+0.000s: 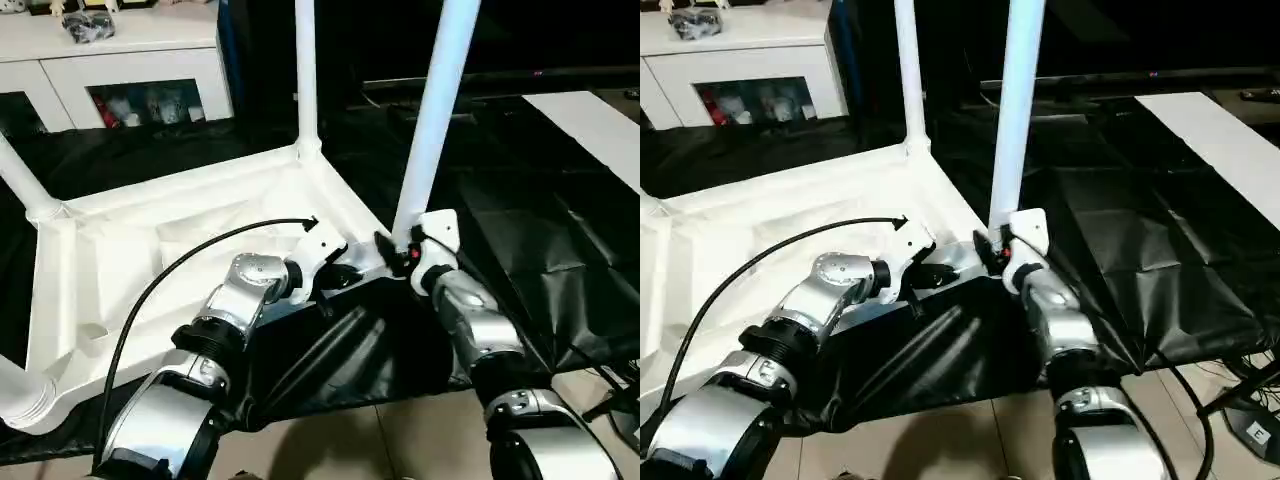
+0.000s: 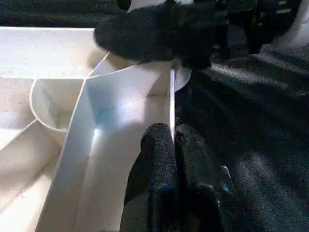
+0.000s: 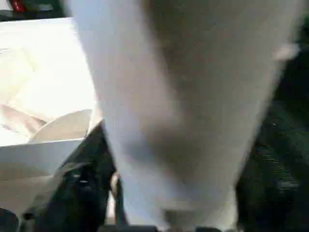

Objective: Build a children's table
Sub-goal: Rotate leg to tighten

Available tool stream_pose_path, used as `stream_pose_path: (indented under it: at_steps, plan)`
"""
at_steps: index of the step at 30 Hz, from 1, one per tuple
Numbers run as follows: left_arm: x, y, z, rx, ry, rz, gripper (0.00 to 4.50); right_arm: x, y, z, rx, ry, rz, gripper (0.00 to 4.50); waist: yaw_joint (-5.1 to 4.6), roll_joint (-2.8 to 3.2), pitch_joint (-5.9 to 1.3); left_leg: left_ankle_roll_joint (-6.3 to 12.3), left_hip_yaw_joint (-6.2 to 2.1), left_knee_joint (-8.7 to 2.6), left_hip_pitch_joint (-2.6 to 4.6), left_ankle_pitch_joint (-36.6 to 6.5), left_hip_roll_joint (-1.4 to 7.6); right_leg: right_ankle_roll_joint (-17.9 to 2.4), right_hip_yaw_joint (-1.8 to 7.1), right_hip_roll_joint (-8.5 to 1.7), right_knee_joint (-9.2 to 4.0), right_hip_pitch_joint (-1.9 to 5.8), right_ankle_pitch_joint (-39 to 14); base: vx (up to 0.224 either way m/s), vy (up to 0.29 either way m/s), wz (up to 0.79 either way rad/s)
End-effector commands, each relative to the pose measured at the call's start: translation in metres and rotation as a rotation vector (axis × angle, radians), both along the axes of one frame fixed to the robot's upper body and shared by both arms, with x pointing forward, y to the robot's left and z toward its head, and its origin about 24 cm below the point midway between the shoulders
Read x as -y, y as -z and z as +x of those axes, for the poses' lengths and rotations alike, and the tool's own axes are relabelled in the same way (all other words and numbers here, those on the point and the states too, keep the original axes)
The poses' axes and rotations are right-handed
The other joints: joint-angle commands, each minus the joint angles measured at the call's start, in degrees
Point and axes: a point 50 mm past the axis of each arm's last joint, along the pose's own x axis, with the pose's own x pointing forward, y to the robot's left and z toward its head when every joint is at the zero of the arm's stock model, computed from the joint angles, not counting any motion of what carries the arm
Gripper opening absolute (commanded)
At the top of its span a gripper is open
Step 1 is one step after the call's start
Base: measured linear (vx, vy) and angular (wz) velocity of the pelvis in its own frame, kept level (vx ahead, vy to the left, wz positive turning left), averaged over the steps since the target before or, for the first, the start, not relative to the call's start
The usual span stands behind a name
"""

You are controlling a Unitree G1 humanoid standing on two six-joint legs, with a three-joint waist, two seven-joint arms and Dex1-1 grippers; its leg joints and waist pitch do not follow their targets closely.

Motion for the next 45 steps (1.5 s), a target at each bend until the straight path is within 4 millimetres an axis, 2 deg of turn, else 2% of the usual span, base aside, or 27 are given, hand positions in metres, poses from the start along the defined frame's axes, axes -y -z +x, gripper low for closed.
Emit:
stream_pose_path:
  at_steps: [1, 2, 4, 6, 9, 10, 11, 14, 17, 20, 23, 26, 28, 30, 32, 35, 37, 45]
  plan:
    - [0.03, -0.003, -0.01, 0.024, 0.123, -0.02, 0.0, -0.044, -0.001, -0.006, 0.01, -0.194, 0.018, 3.67, -0.14, -0.58, -3.31, 2.33, -0.42, -4.02, 0.55, -18.03, 0.67, -9.15, 1.33, -1.57, -4.57, 2.19, -21.84, 0.0, 0.0, 0.0]
    - [0.022, -0.003, -0.009, 0.027, 0.126, -0.013, 0.0, -0.035, -0.002, -0.007, 0.027, -0.212, 0.029, 3.75, -0.11, -0.68, -3.38, 2.6, -0.45, -4.04, 0.43, -17.82, 0.71, -9.64, 1.31, -1.59, -4.36, 2.38, -20.34, 0.0, 0.0, 0.0]
    - [0.021, -0.003, -0.009, 0.027, 0.127, -0.013, 0.0, -0.035, -0.002, -0.007, 0.027, -0.213, 0.03, 3.85, -0.17, -0.64, -3.36, 2.94, -0.39, -3.99, 0.3, -17.65, 0.73, -10.0, 1.38, -1.62, -4.26, 2.4, -19.23, 0.0, 0.0, 0.0]
    - [0.006, -0.002, -0.008, 0.032, 0.164, 0.01, 0.0, -0.021, -0.002, -0.012, 0.055, -0.323, 0.018, 4.13, -0.09, -0.69, -3.41, 3.51, -0.32, -3.88, 0.29, -16.97, 0.72, -10.65, 1.38, -1.66, -4.12, 2.59, -17.79, 0.0, 0.0, 0.0]
    - [0.002, -0.002, -0.008, 0.03, 0.184, 0.012, 0.0, -0.019, -0.003, -0.015, 0.058, -0.375, 0.018, 4.37, 0.03, -0.74, -3.6, 4.51, -0.28, -3.66, 0.06, -14.81, 0.81, -11.83, 1.39, -1.66, -3.56, 2.92, -13.85, 0.0, 0.0, 0.0]
    - [-0.007, -0.002, -0.008, 0.026, 0.218, 0.026, 0.0, -0.013, -0.003, -0.023, 0.047, -0.497, 0.015, 4.37, -0.01, -0.72, -3.65, 4.67, -0.22, -3.6, 0.05, -14.11, 0.8, -12.26, 1.41, -1.62, -3.39, 2.92, -12.77, 0.0, 0.0, 0.0]
    - [-0.011, -0.003, -0.009, 0.023, 0.242, 0.023, 0.0, -0.009, -0.003, -0.026, 0.036, -0.552, 0.018, 4.37, 0.4, -0.54, -3.59, 5.77, 0.0, -3.38, 0.15, -13.72, 0.89, -13.08, 1.29, -1.34, -3.33, 3.02, -10.73, 0.0, 0.0, 0.0]
    - [-0.018, -0.006, -0.01, 0.007, 0.3, -0.002, 0.0, -0.001, -0.003, -0.033, 0.006, -0.678, 0.014, 4.37, 0.58, -0.39, -3.72, 6.62, 0.04, -3.25, 0.1, -12.69, 1.07, -14.65, 1.22, -1.44, -2.81, 3.15, -7.96, 0.0, 0.0, 0.0]
    - [-0.024, -0.009, -0.012, -0.006, 0.368, -0.006, 0.0, 0.009, -0.004, -0.041, -0.038, -0.823, -0.005, 4.37, 0.95, -0.24, -3.57, 6.2, 0.1, -3.37, 0.41, -14.21, 1.25, -15.38, 1.28, -1.57, -3.03, 2.97, -9.86, 0.0, 0.0, 0.0]
    - [-0.027, -0.011, -0.014, -0.016, 0.414, -0.008, 0.0, 0.014, -0.004, -0.045, -0.071, -0.896, -0.011, 4.37, 1.41, -0.41, -3.5, 5.58, 0.1, -3.49, 0.44, -15.22, 1.33, -14.98, 1.39, -1.65, -3.09, 3.02, -11.44, 0.0, 0.0, 0.0]
    - [-0.029, -0.012, -0.014, -0.024, 0.443, -0.008, 0.0, 0.017, -0.004, -0.049, -0.105, -0.955, -0.014, 4.05, 1.74, -0.44, -3.55, 4.91, 0.05, -3.51, 0.52, -14.89, 1.34, -14.95, 1.44, -1.74, -3.05, 2.97, -11.68, 0.0, 0.0, 0.0]
    - [-0.033, -0.013, -0.015, -0.035, 0.469, -0.003, 0.0, 0.02, -0.004, -0.052, -0.142, -1.01, -0.013, 3.93, 1.87, -0.51, -3.57, 5.09, 0.06, -3.46, 0.51, -14.28, 1.34, -15.17, 1.44, -1.7, -2.94, 2.99, -10.7, 0.0, 0.0, 0.0]
    - [-0.037, -0.013, -0.016, -0.045, 0.495, 0.005, 0.0, 0.022, -0.005, -0.055, -0.174, -1.059, -0.017, 3.61, 1.91, -0.57, -3.59, 5.34, 0.06, -3.42, 0.49, -13.97, 1.35, -15.28, 1.42, -1.75, -2.91, 2.97, -10.41, 0.0, 0.0, 0.0]
    - [-0.038, -0.013, -0.016, -0.045, 0.499, 0.006, 0.0, 0.022, -0.005, -0.057, -0.186, -1.078, -0.017, 3.58, 1.97, -0.58, -3.55, 5.29, 0.05, -3.43, 0.48, -14.03, 1.32, -15.21, 1.41, -1.79, -2.97, 3.0, -10.91, 0.0, 0.0, 0.0]
    - [-0.039, -0.013, -0.016, -0.051, 0.506, 0.009, 0.0, 0.021, -0.004, -0.058, -0.195, -1.092, -0.016, 3.25, 2.05, -0.57, -3.54, 5.0, 0.04, -3.5, 0.52, -14.39, 1.39, -15.05, 1.43, -1.85, -2.98, 2.95, -11.79, 0.0, 0.0, 0.0]
    - [-0.04, -0.013, -0.016, -0.052, 0.508, 0.011, 0.0, 0.021, -0.004, -0.059, -0.204, -1.103, -0.012, 3.14, 2.08, -0.6, -3.56, 4.56, 0.04, -3.52, 0.62, -14.51, 1.4, -14.86, 1.45, -1.87, -3.03, 2.91, -12.37, 0.0, 0.0, 0.0]
    - [-0.04, -0.013, -0.016, -0.055, 0.51, 0.011, 0.0, 0.02, -0.004, -0.059, -0.21, -1.11, -0.008, 2.84, 2.13, -0.64, -3.57, 4.58, 0.03, -3.52, 0.56, -14.14, 1.4, -14.91, 1.44, -1.85, -2.95, 2.95, -11.95, 0.0, 0.0, 0.0]
    - [-0.04, -0.011, -0.015, -0.054, 0.471, 0.011, 0.0, 0.018, -0.002, -0.061, -0.215, -1.065, 0.03, 2.61, 2.22, -0.56, -3.57, 4.5, 0.03, -3.49, 0.57, -14.1, 1.35, -14.77, 1.41, -1.83, -2.99, 2.94, -11.87, 0.0, 0.0, 0.0]
